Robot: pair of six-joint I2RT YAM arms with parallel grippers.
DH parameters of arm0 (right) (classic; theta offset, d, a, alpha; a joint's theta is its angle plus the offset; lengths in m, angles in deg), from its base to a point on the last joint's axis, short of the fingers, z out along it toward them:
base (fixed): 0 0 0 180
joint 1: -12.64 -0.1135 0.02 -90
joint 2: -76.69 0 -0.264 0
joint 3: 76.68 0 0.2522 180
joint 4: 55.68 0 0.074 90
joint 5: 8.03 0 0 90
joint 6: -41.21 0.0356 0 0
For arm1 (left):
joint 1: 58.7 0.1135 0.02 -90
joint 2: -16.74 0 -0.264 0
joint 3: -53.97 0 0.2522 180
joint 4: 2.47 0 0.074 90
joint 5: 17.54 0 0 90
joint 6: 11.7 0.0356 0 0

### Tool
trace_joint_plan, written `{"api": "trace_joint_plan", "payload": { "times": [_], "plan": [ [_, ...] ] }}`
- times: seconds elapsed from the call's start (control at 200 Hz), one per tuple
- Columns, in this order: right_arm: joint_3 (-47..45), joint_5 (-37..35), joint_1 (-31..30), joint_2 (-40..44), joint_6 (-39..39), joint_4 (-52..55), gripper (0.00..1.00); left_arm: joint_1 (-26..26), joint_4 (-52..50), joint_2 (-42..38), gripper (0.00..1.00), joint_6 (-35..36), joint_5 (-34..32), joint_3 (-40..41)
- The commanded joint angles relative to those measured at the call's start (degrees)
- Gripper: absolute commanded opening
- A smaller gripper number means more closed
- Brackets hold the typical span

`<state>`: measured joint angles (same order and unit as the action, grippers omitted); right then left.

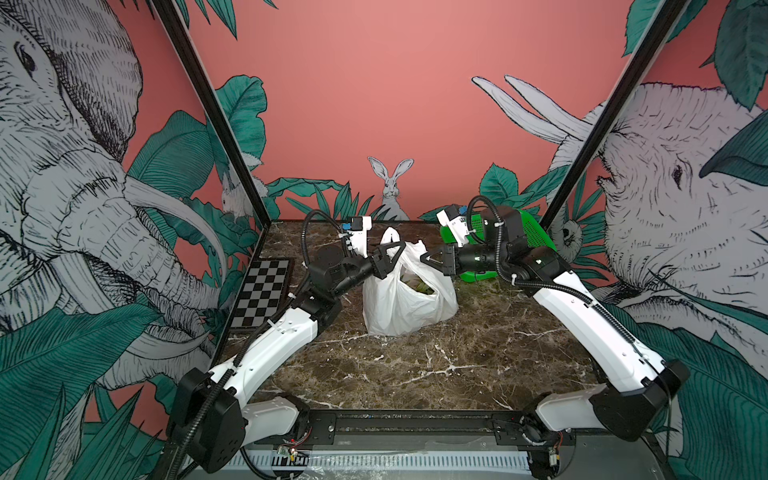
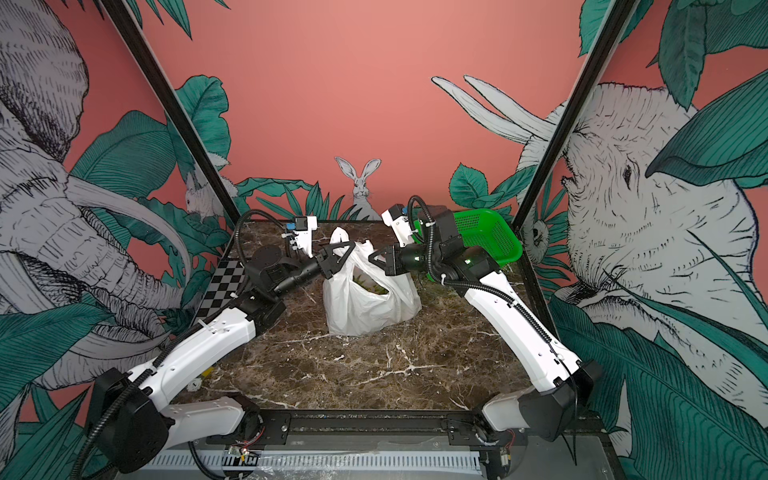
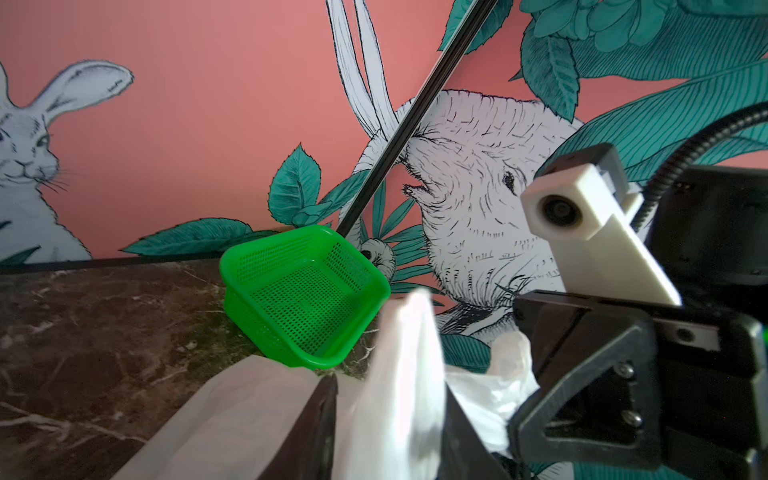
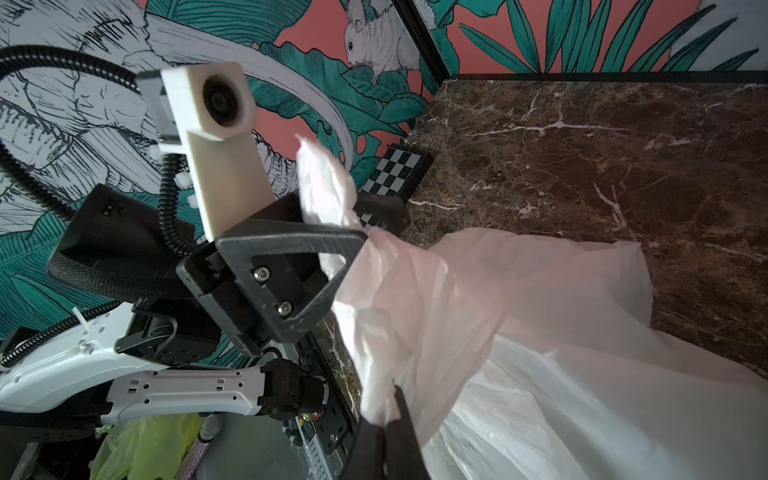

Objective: Place the pineapple into a plastic bag & tie a knot
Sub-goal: Cross the plastic bag at the center of the board.

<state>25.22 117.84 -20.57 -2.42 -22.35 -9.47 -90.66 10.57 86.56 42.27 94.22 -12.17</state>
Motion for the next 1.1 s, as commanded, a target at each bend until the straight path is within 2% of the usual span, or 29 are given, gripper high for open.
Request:
{"api": "trace_joint_plan", "payload": {
  "times": [0.0,0.085,0.13,0.17,0.22,0.27,0.355,0.51,0.705,0.785,0.84,1.055,1.095],
  "plan": [
    [-0.7,-0.7,0.2,2.8,-1.2,-0.5,0.00,0.4,2.9,0.2,0.20,-0.1,-1.1,-0.9],
    [-0.9,0.3,0.3,3.3,-1.6,-0.8,0.00,0.4,2.9,0.9,0.08,-0.2,-0.4,-1.1],
    [-1.0,0.8,0.2,3.4,-1.7,-1.0,0.00,0.4,2.9,1.4,0.08,-0.3,0.3,-1.4],
    [-1.0,0.9,0.2,3.5,-1.8,-1.1,0.00,0.4,2.9,1.8,0.13,-0.4,1.2,-1.8],
    [-0.9,0.9,0.2,3.4,-1.9,-0.9,0.00,0.4,2.4,2.3,0.28,-0.6,2.7,-2.3],
    [-0.9,0.6,0.3,3.1,-2.0,-1.0,0.00,0.4,1.7,2.6,0.39,-0.6,4.3,-2.7],
    [-0.3,0.4,0.4,2.4,-2.0,-1.2,0.00,0.3,-0.1,2.4,0.50,-0.1,6.7,-2.7],
    [1.1,0.2,0.8,1.6,-2.2,-0.9,0.00,0.4,-1.9,1.5,0.56,0.6,9.0,-1.2],
    [1.8,0.4,1.1,1.1,-2.7,0.1,0.00,0.3,-2.3,1.7,0.57,0.4,10.8,-0.3],
    [1.9,0.4,1.2,1.2,-2.8,0.4,0.00,0.3,-1.7,2.1,0.53,0.5,10.9,0.0],
    [1.9,0.3,1.3,1.3,-2.9,0.5,0.00,0.4,-0.9,2.5,0.46,0.4,10.6,0.4],
    [1.3,2.9,1.3,2.4,-3.5,0.4,0.00,0.4,-1.4,3.5,0.00,1.1,7.6,-1.2],
    [1.0,4.4,1.3,2.7,-3.8,0.3,0.00,0.4,-1.4,3.6,0.00,1.4,6.7,-1.7]
  ]
}}
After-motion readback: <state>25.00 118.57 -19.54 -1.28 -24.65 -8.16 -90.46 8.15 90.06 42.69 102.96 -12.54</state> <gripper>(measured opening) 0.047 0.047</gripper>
